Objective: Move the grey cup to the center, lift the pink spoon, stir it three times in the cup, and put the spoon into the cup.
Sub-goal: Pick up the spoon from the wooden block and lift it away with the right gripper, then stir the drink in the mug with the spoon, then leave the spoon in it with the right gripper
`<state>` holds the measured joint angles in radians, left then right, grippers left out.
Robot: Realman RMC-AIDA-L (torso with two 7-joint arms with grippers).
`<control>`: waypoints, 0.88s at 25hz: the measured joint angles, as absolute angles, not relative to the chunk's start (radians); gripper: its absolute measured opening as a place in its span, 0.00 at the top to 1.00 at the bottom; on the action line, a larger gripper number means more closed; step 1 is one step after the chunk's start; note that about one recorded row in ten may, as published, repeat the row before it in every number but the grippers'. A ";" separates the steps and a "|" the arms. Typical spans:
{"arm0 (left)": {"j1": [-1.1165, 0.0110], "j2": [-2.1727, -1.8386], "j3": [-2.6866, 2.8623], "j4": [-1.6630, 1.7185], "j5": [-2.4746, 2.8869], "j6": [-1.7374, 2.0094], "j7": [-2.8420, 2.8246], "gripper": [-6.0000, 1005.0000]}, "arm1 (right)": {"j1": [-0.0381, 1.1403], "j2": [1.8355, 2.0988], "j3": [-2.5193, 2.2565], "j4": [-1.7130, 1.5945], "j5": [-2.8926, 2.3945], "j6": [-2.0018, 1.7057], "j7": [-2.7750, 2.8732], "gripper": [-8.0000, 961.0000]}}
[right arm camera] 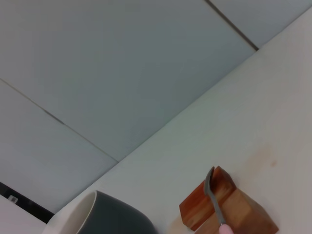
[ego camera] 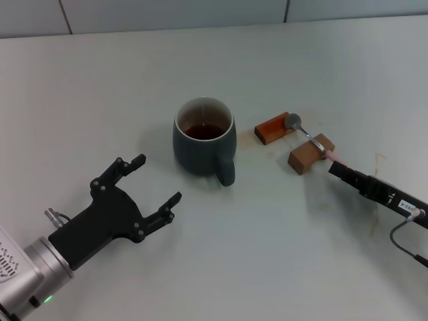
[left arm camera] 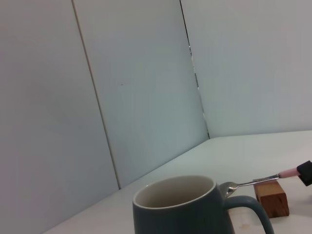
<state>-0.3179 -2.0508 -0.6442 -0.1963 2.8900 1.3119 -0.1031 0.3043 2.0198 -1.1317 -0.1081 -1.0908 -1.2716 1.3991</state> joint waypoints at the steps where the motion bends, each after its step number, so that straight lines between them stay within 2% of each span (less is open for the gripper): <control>1: -0.318 -2.050 -0.644 -0.196 2.890 1.312 -0.103 0.15 | 0.301 2.020 -1.130 -0.111 -1.091 -1.273 1.399 0.86; 8: -0.317 -2.049 -0.648 -0.195 2.890 1.312 -0.103 0.15 | 0.257 2.006 -1.120 -0.155 -1.090 -1.430 1.365 0.86; 15: -0.318 -2.050 -0.651 -0.195 2.890 1.314 -0.103 0.15 | 0.210 2.005 -1.118 -0.277 -1.091 -1.522 1.376 0.86; 22: -0.317 -2.053 -0.649 -0.195 2.890 1.315 -0.086 0.15 | 0.200 1.981 -1.101 -0.438 -1.156 -1.601 1.499 0.86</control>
<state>-0.3170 -2.0529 -0.6491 -0.1947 2.8900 1.3151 -0.0858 0.2000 1.9813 -1.1009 -0.4384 -1.1564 -1.6010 1.4990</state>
